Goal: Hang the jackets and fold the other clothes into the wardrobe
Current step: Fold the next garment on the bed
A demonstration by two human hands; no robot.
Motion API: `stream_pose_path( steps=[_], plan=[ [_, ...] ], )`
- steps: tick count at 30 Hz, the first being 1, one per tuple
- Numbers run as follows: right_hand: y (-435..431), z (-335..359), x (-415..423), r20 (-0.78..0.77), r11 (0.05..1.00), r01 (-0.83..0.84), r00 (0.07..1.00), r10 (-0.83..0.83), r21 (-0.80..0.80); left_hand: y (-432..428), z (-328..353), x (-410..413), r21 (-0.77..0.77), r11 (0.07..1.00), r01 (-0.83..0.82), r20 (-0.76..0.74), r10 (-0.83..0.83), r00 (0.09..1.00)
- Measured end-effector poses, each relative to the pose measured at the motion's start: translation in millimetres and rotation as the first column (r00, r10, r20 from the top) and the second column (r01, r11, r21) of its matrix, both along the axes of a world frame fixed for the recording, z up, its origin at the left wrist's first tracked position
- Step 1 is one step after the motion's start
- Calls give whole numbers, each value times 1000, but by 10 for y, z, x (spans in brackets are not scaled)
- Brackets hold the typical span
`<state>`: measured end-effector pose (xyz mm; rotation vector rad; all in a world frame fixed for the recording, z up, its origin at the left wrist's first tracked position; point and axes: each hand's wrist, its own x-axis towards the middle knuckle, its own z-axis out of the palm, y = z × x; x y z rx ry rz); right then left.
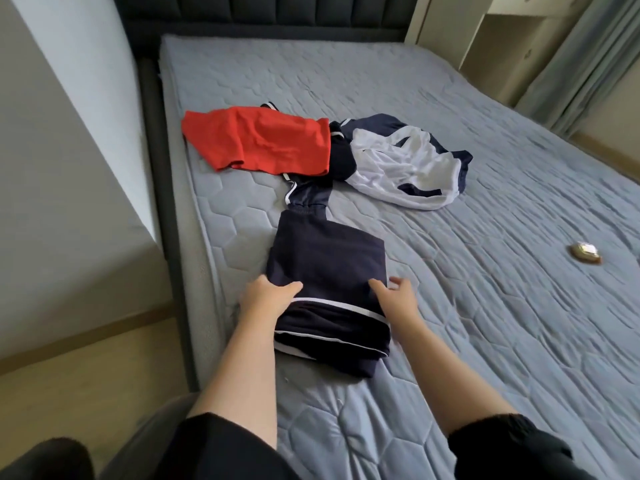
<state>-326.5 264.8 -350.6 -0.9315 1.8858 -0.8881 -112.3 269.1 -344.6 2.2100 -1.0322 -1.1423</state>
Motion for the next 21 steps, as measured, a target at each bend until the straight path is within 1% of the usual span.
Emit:
stream_pose_path(
  steps=[1, 2, 3, 4, 6, 7, 9, 10, 11, 12, 13, 14, 15, 16, 17, 18, 19, 21],
  plan=[
    [33, -62, -29, 125, 994, -29, 992, 16, 101, 10, -12, 1, 39, 999, 13, 53, -15, 998],
    [66, -112, -51, 223, 983, -82, 974, 44, 164, 8, -3, 17, 64, 998, 9, 48, -12, 999],
    [82, -154, -69, 273, 975, -129, 959, 77, 178, -2, 12, 38, 76, 997, -6, -10, 7, 1000],
    [84, -176, -76, 284, 976, -154, 953, 105, 156, -15, 16, 54, 70, 997, -25, -96, 31, 995],
    [43, -157, -80, 260, 990, -139, 957, 126, 32, -12, 54, 46, 32, 999, -41, -270, 48, 962],
    [8, -114, -93, 237, 993, -111, 964, 118, -44, 3, 82, 23, 6, 999, -47, -368, 46, 929],
    [-74, -4, -166, 170, 985, -61, 981, 89, -163, 13, 103, -29, -23, 997, -70, -599, 42, 799],
    [-109, 53, -220, 120, 979, -52, 990, 77, -195, 23, 120, -73, -17, 998, -63, -672, 35, 740],
    [-138, 93, -286, 73, 979, -47, 995, 63, -201, 38, 127, -124, -22, 999, -46, -657, 20, 753],
    [-150, 110, -357, 53, 982, -43, 997, 54, -185, 59, 124, -180, -36, 999, 21, -503, -36, 864],
    [-140, 99, -432, 79, 989, -44, 995, 55, -144, 86, 101, -237, -37, 994, 105, -194, -110, 975],
    [-104, 66, -498, 142, 994, -48, 988, 62, -94, 122, 90, -296, -66, 984, 163, 148, -152, 977],
    [-45, 16, -559, 197, 997, -48, 979, 58, -54, 166, 100, -367, -175, 951, 254, 397, -168, 902],
    [24, -42, -614, 221, 999, -41, 974, 48, -36, 202, 121, -451, -305, 872, 382, 523, -182, 832],
    [102, -97, -663, 223, 999, -33, 974, 41, -40, 221, 124, -533, -407, 760, 507, 572, -221, 790],
    [182, -140, -703, 230, 998, -28, 972, 41, -64, 236, 116, -595, -440, 662, 607, 587, -299, 752],
    [260, -165, -735, 240, 994, -38, 969, 61, -98, 248, 107, -642, -418, 603, 679, 585, -393, 709],
    [383, -163, -763, 221, 977, -121, 962, 159, -173, 273, 66, -690, -271, 580, 768, 572, -545, 613]
  ],
)
